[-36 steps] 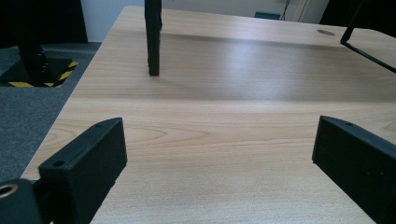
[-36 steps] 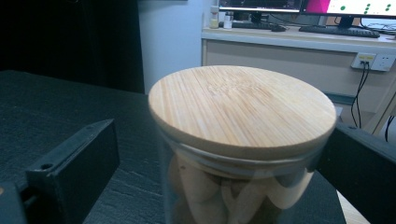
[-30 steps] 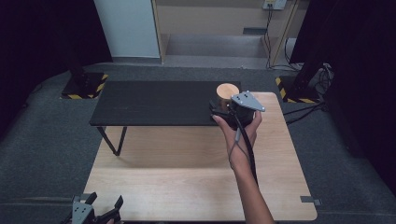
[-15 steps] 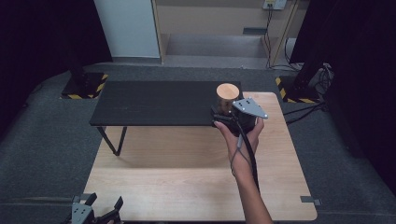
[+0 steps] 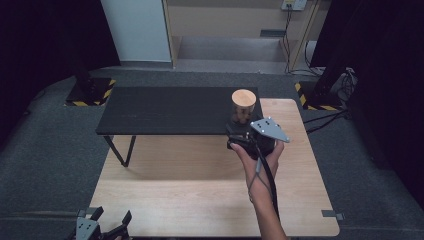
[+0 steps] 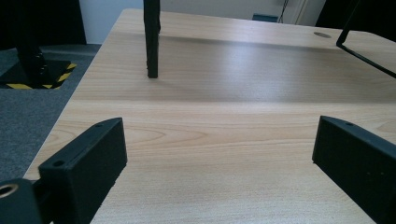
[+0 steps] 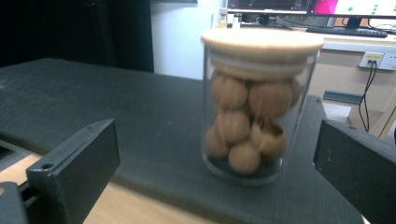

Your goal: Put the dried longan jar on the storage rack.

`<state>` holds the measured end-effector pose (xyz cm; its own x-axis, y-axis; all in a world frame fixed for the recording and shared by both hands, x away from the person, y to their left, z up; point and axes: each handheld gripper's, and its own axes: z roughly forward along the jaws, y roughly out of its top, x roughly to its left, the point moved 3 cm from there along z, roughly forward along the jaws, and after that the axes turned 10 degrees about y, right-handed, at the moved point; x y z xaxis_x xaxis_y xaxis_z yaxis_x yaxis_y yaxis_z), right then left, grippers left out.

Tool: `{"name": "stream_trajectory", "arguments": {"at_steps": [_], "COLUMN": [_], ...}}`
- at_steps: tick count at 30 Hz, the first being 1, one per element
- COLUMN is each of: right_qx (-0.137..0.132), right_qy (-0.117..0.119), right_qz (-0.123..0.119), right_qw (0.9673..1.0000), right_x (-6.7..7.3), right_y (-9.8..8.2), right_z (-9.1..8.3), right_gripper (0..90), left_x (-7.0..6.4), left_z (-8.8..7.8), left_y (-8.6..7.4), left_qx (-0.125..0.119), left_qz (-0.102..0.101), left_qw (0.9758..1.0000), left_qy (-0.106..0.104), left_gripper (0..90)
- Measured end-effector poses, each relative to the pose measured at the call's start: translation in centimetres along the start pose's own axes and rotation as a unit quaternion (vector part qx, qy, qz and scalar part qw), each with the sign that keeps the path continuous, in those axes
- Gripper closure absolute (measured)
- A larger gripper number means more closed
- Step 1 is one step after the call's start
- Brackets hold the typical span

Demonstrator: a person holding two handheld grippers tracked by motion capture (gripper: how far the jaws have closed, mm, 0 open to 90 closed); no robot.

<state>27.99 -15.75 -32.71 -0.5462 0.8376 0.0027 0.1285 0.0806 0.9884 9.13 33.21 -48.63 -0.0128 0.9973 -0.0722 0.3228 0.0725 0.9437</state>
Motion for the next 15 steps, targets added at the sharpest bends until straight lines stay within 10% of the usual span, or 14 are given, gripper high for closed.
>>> {"name": "stream_trajectory", "arguments": {"at_steps": [15], "right_qx": [0.011], "right_qy": [0.002], "right_qz": [0.001], "right_qw": [0.9999], "right_x": [2.2], "right_y": [-6.9], "right_z": [-5.9], "right_gripper": [0.9], "left_x": [-0.2], "left_z": [0.5], "left_y": [-0.1], "left_qx": [0.008], "left_qz": [0.006], "left_qw": [0.9999], "left_qy": [-0.008], "left_gripper": [1.7]}}
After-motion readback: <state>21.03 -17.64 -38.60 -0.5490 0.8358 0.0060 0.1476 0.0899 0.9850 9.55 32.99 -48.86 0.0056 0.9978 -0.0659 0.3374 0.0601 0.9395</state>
